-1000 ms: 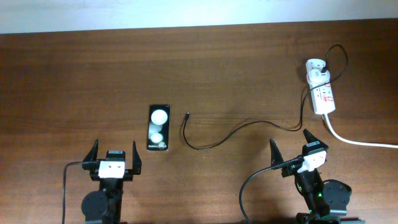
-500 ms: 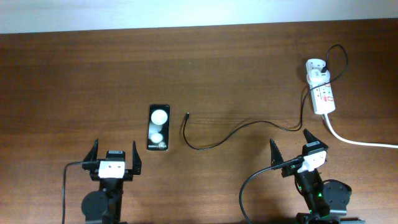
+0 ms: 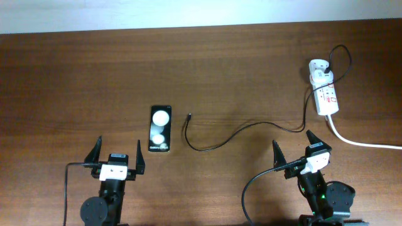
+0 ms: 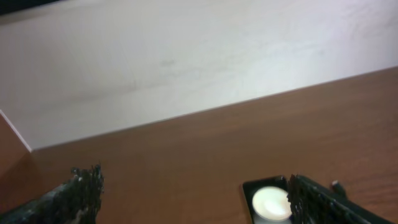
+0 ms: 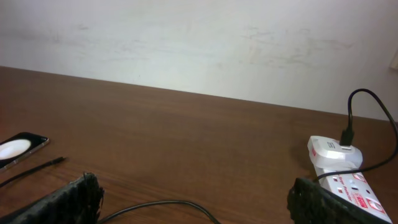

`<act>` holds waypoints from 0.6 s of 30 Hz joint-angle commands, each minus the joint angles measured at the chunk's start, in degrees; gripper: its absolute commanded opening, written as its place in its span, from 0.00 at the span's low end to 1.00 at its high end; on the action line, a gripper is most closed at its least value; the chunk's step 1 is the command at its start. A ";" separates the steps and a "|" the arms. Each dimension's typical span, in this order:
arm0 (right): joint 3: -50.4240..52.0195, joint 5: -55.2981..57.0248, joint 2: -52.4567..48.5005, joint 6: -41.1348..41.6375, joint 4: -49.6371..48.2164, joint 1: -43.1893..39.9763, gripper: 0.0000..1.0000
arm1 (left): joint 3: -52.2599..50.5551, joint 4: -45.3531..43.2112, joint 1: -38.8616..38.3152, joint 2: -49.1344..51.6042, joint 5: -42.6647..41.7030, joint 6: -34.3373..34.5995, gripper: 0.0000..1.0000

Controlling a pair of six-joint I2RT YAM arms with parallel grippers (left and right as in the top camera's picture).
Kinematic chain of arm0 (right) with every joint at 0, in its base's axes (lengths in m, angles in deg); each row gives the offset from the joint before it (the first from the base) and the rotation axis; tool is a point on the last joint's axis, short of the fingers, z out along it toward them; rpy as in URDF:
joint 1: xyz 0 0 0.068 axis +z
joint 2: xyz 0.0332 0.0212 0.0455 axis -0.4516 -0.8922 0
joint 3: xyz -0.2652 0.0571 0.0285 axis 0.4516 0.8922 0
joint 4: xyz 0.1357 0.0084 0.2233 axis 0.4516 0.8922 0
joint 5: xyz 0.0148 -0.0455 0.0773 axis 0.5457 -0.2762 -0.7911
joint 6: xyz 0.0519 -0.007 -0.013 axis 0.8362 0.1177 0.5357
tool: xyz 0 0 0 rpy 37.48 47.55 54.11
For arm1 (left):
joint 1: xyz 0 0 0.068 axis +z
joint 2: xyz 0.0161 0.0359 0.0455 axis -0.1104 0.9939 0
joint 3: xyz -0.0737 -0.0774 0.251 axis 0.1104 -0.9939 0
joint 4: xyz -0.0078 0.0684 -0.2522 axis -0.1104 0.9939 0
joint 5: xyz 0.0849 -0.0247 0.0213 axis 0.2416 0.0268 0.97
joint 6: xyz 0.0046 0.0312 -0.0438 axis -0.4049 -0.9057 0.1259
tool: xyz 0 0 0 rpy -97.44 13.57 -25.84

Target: Plug charger to phone and switch on socket

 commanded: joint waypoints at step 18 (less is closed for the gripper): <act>0.28 -0.50 0.37 0.39 0.28 0.46 0.99 | 46.62 13.46 0.37 56.83 -21.88 -3.50 0.99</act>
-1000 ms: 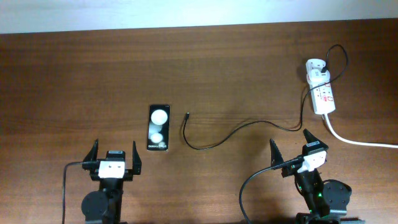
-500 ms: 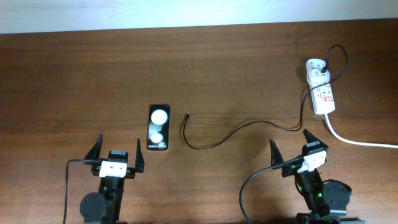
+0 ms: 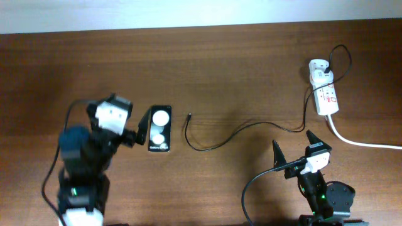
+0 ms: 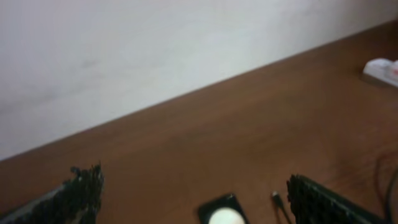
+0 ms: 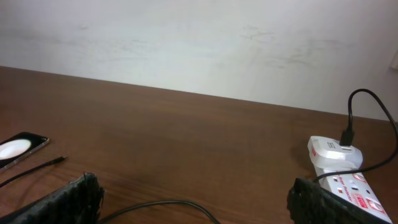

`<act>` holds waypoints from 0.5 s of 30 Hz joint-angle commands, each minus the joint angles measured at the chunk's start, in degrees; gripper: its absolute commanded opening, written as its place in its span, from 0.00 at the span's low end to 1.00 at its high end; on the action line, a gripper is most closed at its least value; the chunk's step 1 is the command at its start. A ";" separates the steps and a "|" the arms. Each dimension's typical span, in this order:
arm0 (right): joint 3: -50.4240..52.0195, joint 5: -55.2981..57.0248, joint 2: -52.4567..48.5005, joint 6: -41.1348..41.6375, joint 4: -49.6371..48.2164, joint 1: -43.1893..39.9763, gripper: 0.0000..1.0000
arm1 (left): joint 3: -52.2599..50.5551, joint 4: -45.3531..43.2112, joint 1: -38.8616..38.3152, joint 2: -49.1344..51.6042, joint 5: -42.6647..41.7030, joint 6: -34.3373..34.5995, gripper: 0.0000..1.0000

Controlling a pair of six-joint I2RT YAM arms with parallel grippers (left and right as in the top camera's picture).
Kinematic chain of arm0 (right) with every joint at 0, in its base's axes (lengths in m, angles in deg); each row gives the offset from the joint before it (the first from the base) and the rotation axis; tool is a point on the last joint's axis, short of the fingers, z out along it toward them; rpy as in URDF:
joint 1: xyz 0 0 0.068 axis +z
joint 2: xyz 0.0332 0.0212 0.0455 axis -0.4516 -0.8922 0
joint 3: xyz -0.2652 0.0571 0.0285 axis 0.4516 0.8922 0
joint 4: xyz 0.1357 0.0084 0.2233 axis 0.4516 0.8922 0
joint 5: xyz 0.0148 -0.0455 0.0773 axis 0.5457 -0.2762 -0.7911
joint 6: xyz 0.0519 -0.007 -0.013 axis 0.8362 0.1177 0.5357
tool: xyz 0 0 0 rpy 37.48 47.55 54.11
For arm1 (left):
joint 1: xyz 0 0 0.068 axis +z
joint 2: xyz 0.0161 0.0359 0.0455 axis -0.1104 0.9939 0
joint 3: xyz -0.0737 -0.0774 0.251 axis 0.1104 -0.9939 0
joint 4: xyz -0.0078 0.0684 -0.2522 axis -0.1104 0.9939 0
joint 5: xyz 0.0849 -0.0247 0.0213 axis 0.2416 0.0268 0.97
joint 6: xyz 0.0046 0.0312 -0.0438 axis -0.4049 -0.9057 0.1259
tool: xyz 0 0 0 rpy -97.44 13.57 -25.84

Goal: Plug charger to phone and switch on socket
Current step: 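Move the left gripper over the black phone and lower onto it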

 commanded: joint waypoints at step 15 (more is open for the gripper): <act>0.28 -0.50 0.35 0.39 0.28 0.46 0.99 | 37.75 41.70 -5.27 46.75 -6.56 0.20 0.99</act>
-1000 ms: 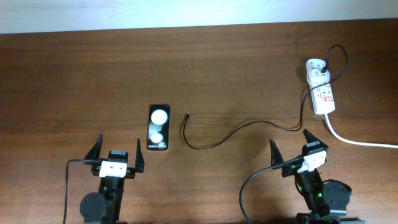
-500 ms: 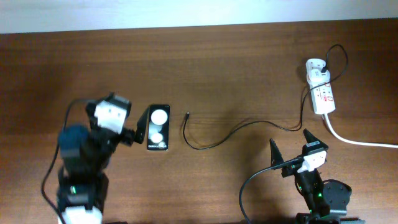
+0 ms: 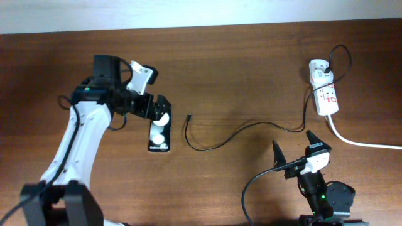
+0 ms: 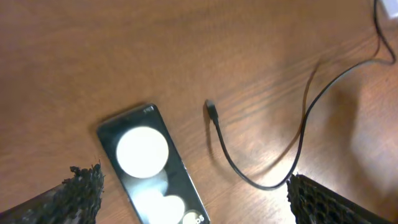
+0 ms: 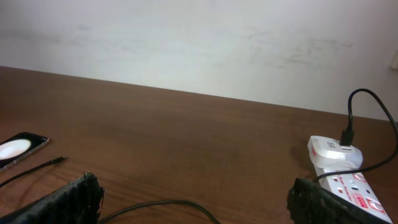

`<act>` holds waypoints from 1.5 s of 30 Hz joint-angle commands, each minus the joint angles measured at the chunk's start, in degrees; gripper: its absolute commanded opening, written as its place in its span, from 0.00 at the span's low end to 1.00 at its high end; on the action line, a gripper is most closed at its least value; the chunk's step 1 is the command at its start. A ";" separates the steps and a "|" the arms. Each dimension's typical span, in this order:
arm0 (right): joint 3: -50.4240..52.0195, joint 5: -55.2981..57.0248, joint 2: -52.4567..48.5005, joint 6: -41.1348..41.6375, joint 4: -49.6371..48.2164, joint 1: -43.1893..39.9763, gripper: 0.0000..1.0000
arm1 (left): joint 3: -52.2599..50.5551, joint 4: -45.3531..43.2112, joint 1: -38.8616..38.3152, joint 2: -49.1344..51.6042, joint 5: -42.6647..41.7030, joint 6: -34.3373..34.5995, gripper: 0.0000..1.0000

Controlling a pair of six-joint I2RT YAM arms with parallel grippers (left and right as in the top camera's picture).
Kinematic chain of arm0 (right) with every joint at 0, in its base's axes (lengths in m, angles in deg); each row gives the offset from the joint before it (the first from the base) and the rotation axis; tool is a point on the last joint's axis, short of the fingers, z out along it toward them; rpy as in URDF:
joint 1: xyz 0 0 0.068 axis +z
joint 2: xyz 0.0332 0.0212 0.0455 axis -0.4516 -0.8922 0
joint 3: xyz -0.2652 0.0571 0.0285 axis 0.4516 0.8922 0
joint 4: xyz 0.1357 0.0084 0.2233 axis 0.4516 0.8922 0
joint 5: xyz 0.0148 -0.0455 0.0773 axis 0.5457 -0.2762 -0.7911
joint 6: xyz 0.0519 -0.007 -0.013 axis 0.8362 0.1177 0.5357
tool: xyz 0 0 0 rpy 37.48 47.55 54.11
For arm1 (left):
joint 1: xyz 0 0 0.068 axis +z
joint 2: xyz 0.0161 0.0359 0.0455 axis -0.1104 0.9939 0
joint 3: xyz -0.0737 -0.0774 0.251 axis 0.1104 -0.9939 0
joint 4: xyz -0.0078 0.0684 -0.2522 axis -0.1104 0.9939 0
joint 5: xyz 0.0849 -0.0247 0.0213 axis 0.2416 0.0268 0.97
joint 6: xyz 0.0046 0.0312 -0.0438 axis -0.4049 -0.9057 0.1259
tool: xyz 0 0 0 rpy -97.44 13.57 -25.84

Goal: Plug charger to phone and switch on socket
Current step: 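Move the left gripper over the black phone and lower onto it, then close the left gripper on the phone and lift it upright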

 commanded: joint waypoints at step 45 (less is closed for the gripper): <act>0.28 -0.50 0.37 0.37 0.26 0.46 0.99 | 0.17 1.57 -11.17 20.28 28.39 26.36 1.00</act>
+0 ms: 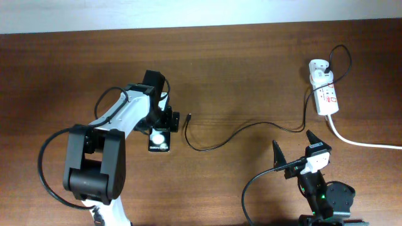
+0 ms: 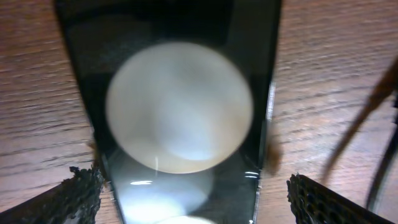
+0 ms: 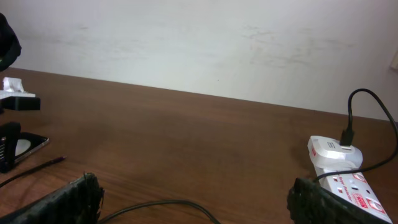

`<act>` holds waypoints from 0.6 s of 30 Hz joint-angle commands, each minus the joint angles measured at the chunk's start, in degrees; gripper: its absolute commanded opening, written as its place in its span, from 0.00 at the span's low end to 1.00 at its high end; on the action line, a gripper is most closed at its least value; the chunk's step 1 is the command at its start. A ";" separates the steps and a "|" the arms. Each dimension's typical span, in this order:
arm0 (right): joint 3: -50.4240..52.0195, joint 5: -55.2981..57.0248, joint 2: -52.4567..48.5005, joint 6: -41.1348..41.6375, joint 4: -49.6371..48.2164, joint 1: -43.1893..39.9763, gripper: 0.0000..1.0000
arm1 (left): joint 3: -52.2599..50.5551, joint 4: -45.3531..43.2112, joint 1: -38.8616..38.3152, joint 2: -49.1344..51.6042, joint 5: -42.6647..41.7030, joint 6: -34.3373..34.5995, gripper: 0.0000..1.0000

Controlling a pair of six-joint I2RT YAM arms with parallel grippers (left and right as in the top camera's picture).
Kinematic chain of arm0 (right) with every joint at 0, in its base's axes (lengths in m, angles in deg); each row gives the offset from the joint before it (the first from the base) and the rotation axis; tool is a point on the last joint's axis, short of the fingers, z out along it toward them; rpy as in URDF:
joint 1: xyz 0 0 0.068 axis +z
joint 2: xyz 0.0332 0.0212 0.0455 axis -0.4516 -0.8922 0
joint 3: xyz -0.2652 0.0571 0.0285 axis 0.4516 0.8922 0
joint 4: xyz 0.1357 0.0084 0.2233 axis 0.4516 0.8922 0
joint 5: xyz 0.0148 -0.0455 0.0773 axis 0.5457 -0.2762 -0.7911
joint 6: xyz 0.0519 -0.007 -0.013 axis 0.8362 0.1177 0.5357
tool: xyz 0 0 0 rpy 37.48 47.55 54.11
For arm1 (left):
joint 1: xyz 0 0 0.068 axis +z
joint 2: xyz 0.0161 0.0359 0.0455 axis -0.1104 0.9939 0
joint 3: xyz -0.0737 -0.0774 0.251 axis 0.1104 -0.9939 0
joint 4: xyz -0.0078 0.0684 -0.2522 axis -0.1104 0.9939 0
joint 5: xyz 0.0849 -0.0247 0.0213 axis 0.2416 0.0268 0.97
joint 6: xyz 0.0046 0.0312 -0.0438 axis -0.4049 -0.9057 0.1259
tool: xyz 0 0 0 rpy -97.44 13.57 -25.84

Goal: Plug charger to phone and switch on socket
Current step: 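Close the left gripper on the phone and lift it upright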

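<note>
A black phone (image 1: 159, 139) lies face up on the wooden table, its screen mirroring two round lamps. My left gripper (image 1: 161, 119) hangs low over its far half, open. In the left wrist view the phone (image 2: 180, 106) fills the frame and the fingers (image 2: 78, 196) stand either side of it, apart from its edges. The black charger cable's free plug (image 1: 189, 116) lies just right of the phone. The cable (image 1: 251, 127) runs to the white socket strip (image 1: 326, 94). My right gripper (image 1: 293, 149) rests open at the near right.
A white mains lead (image 1: 361, 142) leaves the strip toward the right edge. A white adapter (image 3: 336, 151) sits in the strip's far end. A pale wall (image 3: 199, 43) rises behind the table's far edge.
My left gripper was above the phone's upper left, with phone and plug both small in its view. Now it is low over the phone, fingers straddling it. The right arm is unmoved.
Both arms were parked open at the near edge. Then the left arm was raised beside the phone's left, then extended over its far left looking down. Now it is close over the phone. Phone, cable and strip have kept their places.
</note>
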 commanded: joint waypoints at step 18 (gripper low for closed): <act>0.28 -0.50 0.37 0.39 0.26 0.46 0.99 | 0.09 -0.04 -2.05 5.99 3.19 3.72 0.86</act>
